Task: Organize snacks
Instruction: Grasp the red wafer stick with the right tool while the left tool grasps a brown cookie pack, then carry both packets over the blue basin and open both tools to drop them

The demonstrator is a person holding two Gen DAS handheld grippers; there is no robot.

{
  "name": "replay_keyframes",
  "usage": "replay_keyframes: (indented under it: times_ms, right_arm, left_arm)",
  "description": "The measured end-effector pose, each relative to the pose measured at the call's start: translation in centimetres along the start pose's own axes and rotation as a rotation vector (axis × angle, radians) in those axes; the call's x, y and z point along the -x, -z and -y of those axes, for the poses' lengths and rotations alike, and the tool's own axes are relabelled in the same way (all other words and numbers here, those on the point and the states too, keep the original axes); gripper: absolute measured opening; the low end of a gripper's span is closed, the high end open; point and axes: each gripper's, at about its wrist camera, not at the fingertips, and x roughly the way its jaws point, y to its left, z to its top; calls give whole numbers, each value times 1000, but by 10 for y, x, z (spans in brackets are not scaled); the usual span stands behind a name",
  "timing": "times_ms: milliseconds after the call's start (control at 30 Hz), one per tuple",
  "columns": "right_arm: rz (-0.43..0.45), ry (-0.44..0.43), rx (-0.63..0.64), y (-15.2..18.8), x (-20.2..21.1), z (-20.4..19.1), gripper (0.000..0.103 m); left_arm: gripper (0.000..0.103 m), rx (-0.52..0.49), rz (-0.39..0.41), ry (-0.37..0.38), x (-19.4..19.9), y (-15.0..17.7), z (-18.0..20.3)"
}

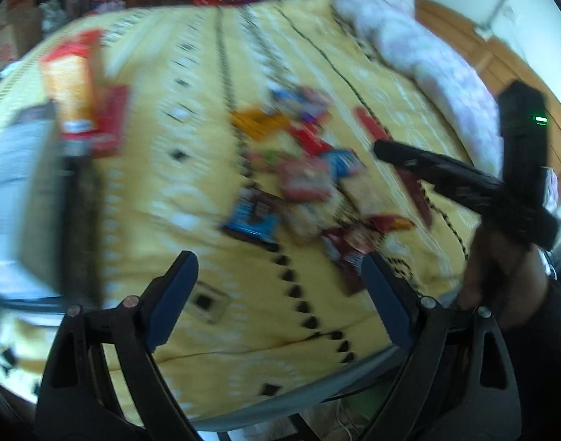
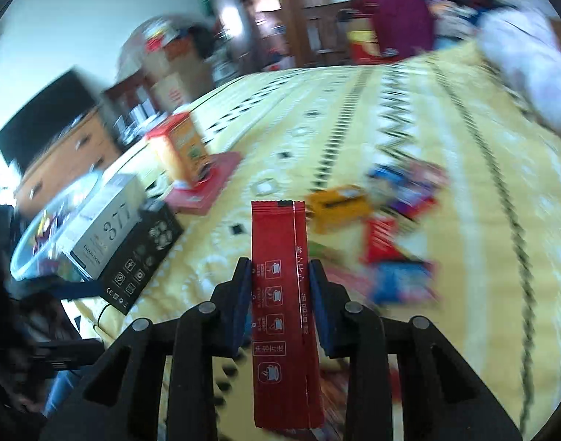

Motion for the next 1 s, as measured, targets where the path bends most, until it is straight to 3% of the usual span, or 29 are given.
replay_keyframes:
  times_ms: [200, 367, 467, 533, 567, 600, 633, 867, 1000]
  right_arm:
    - [-5, 49, -168, 50, 45, 58, 35]
    - [0, 28, -213, 68, 54, 74, 35]
    - [5, 14, -215, 71, 55, 77, 35]
    - [12, 7, -220, 73, 55, 75, 35]
    - [18, 3, -223, 73, 56, 75, 35]
    - [22, 1, -224, 73, 55, 73, 35]
    - [26, -1, -224, 73, 56, 72, 35]
    - [74, 11, -196, 62, 66, 60, 35]
    - [91, 15, -164, 48, 71, 48, 35]
  left_arm:
    - [90, -47, -145, 79, -71, 1, 56]
    - [91, 17, -161, 1, -109, -6, 72]
    - [90, 40, -219, -51, -133, -4, 70]
    - [82, 27, -243, -77, -141, -1, 68]
    - [77, 9, -231, -91, -139, 1, 68]
    - [57, -7, -218, -102, -136, 3, 69]
    - [51, -20, -206, -105, -132, 4, 70]
    - [46, -38, -77, -105, -89, 2, 56]
    - [46, -36, 45, -112, -37, -11, 42]
